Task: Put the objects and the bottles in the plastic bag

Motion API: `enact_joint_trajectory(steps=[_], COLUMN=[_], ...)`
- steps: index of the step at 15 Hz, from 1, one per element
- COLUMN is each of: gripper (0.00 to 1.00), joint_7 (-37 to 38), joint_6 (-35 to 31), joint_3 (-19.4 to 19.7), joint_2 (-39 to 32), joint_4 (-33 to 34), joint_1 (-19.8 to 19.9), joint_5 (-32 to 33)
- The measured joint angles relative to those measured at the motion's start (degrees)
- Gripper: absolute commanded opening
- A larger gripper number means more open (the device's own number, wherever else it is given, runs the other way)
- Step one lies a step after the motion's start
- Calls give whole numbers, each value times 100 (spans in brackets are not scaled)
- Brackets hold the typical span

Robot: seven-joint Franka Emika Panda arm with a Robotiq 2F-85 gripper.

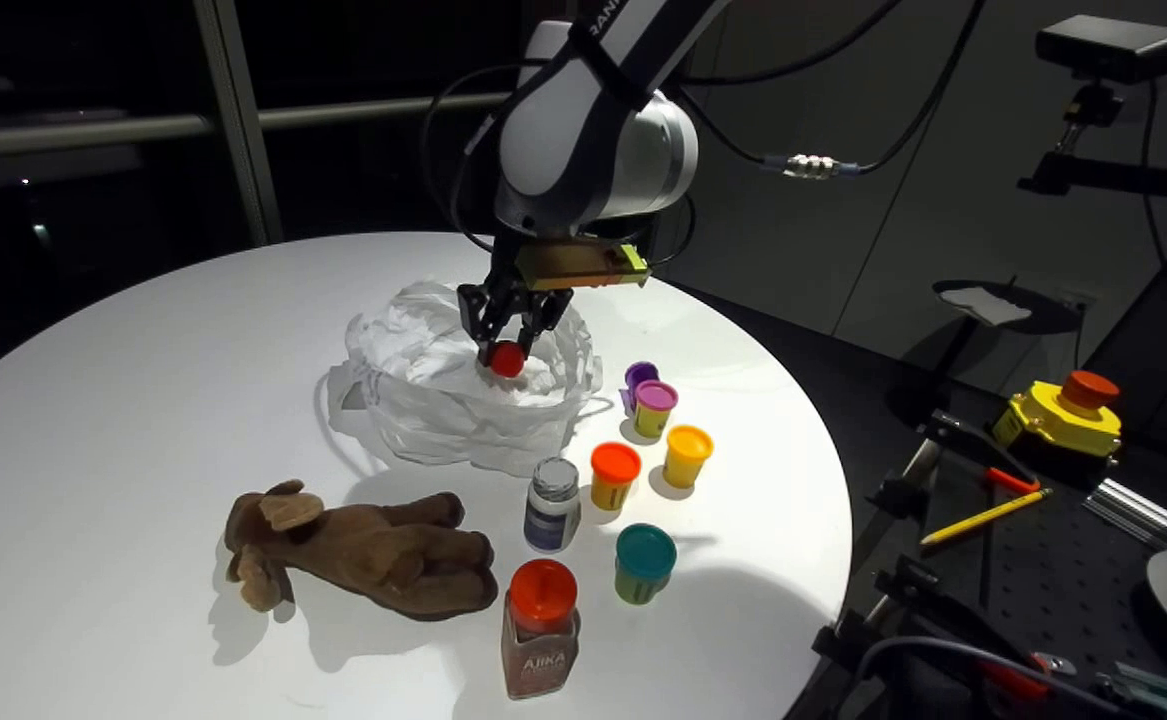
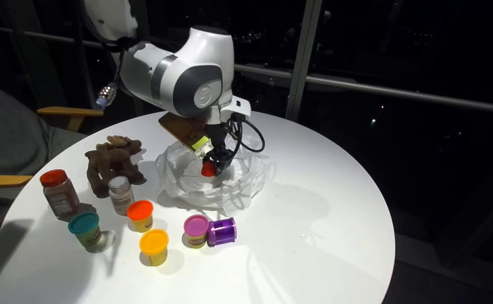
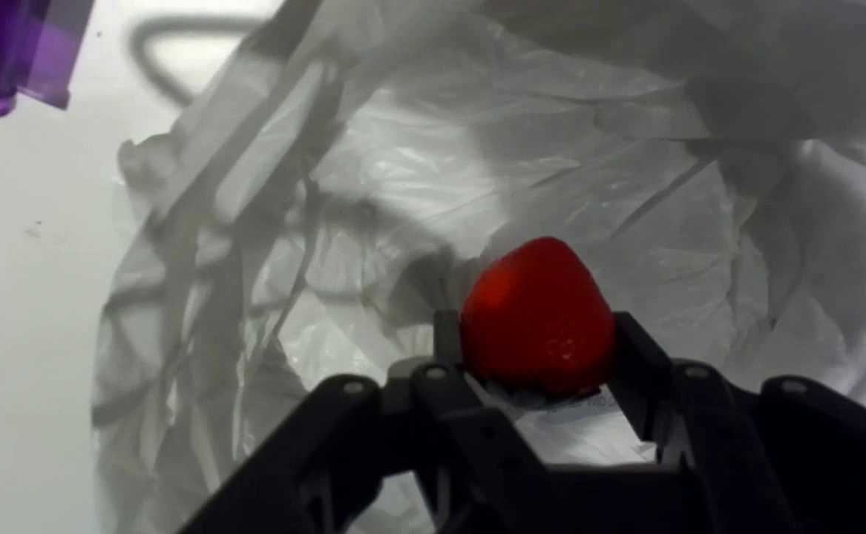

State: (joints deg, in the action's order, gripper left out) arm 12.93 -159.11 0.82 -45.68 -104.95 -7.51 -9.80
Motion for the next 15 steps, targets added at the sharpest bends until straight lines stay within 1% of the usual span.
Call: enact_joint_trajectory(steps=[1,2,3,4,5,7,8,11,15], gripper=[76,77,83,92,98,100,100,100,100], joint_7=[5,5,5,3,-1,-29,-48,-206,-771], joint_6=[-23,-36,-37,-37,-36,50,245,1474,3210], joint_3=[65,103,125,134,135,133,128,34,-35], joint_2=[-83,-148,-186,-193,-182,-42,111,905,2103], joint_4=[68,128,177,202,219,192,139,-227,-905], joint_1=[-17,-22,-21,-19,-17,-14,1,186,658], joint_5=[45,59,60,60,60,60,60,60,48])
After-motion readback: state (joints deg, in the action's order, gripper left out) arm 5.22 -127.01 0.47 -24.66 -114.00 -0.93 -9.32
